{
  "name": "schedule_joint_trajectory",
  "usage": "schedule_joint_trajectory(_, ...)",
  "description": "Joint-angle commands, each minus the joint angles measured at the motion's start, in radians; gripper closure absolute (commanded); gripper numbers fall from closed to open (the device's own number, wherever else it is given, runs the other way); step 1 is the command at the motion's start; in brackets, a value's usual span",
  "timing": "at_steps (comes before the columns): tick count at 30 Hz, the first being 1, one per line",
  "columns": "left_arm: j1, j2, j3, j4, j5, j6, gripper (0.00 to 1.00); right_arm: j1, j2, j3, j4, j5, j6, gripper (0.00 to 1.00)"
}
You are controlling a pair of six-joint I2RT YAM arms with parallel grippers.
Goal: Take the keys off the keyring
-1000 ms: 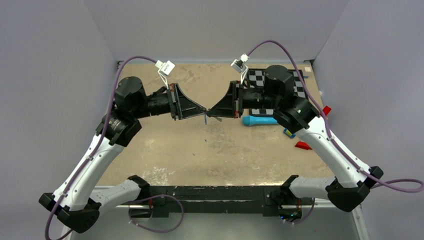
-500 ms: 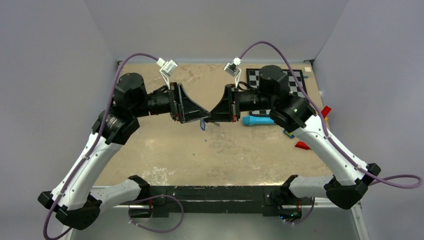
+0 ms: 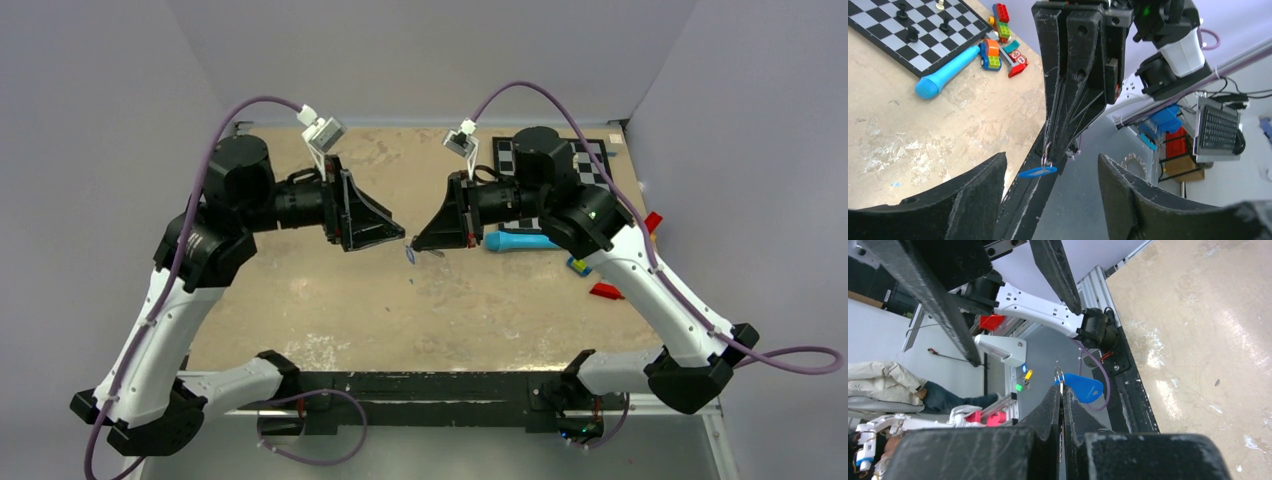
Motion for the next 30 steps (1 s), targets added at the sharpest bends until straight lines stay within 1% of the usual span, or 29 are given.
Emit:
schedule_joint_trajectory(1,0.005,0.024,0.024,-0.032,0.108,0.064,0.33,0.001,-0.021,0.057,-0.007,-0.093,-0.031,1.0)
schedule_joint_trajectory(5,0.005,0.044,0.021,-0.014,0.181,0.053,0.41,0.001,-0.013,0.073,-0.025,-0.114,-0.037,1.0)
schedule_joint_trajectory(11,0.001,0.067,-0.005,0.005,0.245,0.03,0.49,0.001,-0.01,0.079,-0.024,-0.121,-0.032,1.0)
schedule_joint_trajectory(16,-0.003,0.065,-0.022,0.028,0.257,0.015,0.58,0.002,-0.014,0.076,-0.02,-0.118,-0.031,1.0)
schedule_joint_trajectory(23,-0.011,0.065,-0.051,0.054,0.267,-0.006,0.67,0.001,-0.005,0.087,-0.007,-0.127,-0.023,1.0)
schedule_joint_trajectory(26,-0.016,0.065,-0.058,0.065,0.266,-0.015,0.76,0.002,-0.003,0.087,-0.004,-0.131,-0.021,1.0)
schedule_joint_trajectory(29,-0.017,0.064,-0.059,0.068,0.257,-0.016,0.98,0.001,-0.005,0.086,-0.003,-0.135,-0.021,1.0)
schedule_joint_trajectory(30,-0.019,0.063,-0.061,0.068,0.255,-0.018,1.0,0.0,-0.007,0.084,-0.002,-0.135,-0.021,1.0)
